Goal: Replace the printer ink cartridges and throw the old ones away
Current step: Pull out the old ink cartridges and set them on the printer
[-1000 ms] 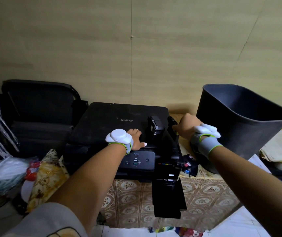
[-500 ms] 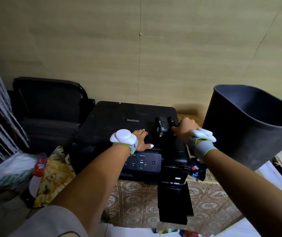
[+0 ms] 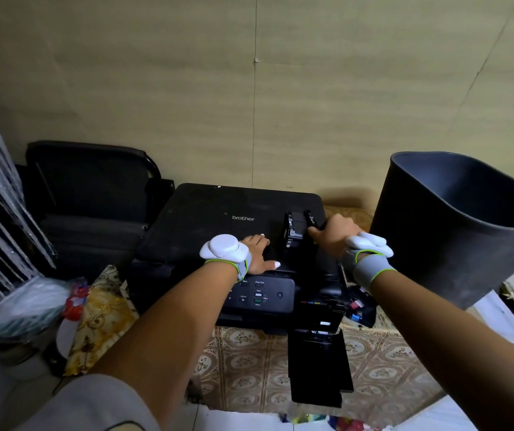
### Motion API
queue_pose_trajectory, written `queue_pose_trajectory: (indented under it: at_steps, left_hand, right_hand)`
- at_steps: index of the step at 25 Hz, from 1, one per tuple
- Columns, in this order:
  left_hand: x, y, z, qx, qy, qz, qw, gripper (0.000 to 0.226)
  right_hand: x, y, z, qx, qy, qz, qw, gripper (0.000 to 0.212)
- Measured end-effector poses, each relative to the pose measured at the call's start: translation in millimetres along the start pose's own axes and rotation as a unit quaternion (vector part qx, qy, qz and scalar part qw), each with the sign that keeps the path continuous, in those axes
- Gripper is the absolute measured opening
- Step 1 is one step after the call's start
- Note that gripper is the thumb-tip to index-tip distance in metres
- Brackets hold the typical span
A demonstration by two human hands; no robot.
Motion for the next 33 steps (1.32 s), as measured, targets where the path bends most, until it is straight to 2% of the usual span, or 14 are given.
queue_pose_trajectory:
  at_steps: [8,17,20,24,28,33]
  left_hand:
    - [-3.0,0.7,1.3,0.002,0.001,-0.005,1.000,0.070]
    - [-9.0,-3.9,5.1,0.027,0.003,0.006,1.000,0.068]
    - [-10.6,-1.8,7.6,0.035,0.007,0.001,0.999,0.068]
    - [-10.2,2.4,7.8,0.025,0.011,-0.001,1.000,0.068]
    - [-8.8,0.4,6.5,0.029,0.011,0.009,0.999,0.068]
    - [-8.0,-1.4,4.5,0.026,0.019,0.007,0.999,0.069]
  right_hand:
    - [-4.6,2.1,7.3,-0.026,0.001,0.018,0.999,0.059]
    - [-16.5,-10.5,61.3,-0.087,-0.052,0.052,0.993,0.062]
    - [-25.6,-20.5,91.9,-0.102,-0.062,0.025,0.992,0.054]
    - [-39.7,-35.2,125.2,-0.083,-0.077,-0.049,0.992,0.040]
    - [-55.0,-55.9,139.0,-0.061,-0.085,-0.101,0.989,0.051]
    - [-64.8,-69.1,144.4,-0.068,-0.088,-0.104,0.988,0.055]
Point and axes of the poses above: each hand's wrist, its own x-axis towards the middle knuckle, its own y-axis out of the back of the hand, z = x × y, the point moved 2 cm from there along x, towards the middle knuckle, and after that the axes turned 10 degrees about z, right-handed, at the moved point
